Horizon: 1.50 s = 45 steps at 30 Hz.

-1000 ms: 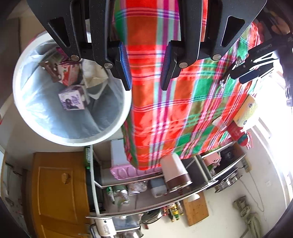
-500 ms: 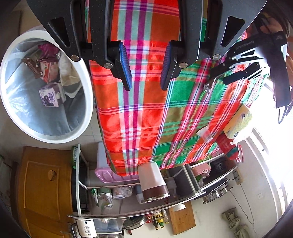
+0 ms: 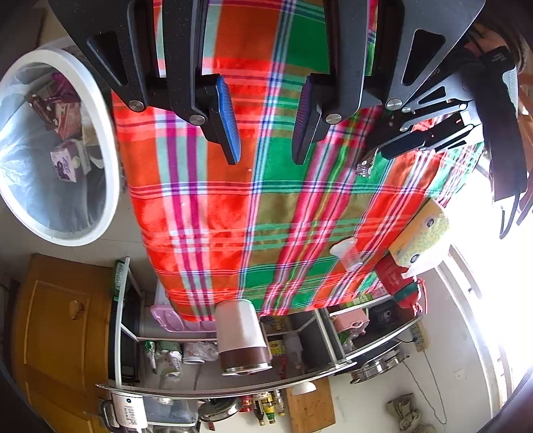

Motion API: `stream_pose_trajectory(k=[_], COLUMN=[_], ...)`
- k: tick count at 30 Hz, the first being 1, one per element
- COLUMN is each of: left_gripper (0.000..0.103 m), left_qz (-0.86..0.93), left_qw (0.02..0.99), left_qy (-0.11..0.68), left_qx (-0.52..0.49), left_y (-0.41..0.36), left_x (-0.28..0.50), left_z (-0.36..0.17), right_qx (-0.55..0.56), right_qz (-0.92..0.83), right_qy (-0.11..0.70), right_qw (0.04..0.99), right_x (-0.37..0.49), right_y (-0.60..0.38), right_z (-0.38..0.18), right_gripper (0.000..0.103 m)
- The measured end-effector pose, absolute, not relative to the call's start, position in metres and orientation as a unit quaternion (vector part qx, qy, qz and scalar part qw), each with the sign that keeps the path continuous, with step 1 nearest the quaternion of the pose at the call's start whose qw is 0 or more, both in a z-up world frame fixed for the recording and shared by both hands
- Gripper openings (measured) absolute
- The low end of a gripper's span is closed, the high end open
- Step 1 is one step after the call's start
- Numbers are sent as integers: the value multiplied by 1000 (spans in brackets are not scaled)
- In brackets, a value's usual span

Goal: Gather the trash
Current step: 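Grasp the brown coffee stick with the left tool while the right tool returns over the table, then grasp the clear plastic cup with the right tool while the left tool holds the coffee stick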

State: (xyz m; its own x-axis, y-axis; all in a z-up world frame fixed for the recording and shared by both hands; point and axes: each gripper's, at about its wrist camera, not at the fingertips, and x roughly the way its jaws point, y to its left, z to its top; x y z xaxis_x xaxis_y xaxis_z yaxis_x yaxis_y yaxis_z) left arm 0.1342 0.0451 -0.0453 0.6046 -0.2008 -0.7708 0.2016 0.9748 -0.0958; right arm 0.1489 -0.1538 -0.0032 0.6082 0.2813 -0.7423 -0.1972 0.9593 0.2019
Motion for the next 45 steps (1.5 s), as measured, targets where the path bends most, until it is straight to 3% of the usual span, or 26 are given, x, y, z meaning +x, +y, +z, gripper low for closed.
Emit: stream_pose_trajectory(k=[28,35,45], left_gripper=[22,22,22], left_qz=[-39,-37,-34], left_qw=[906,900,895], left_qy=[412,420,430], left_qx=[-89,-107,-117], left_y=[135,145,151], left_x=[168,178,186], left_z=[-33,-36,-40], right_qx=[7,-4,-8], right_qz=[232,248,238], right_qy=[408,410,424], right_qw=[883,878,874], right_x=[253,279,311], right_y=[-45,-18,2], right_z=[-15,-23,-32], right_gripper=[34,46,48])
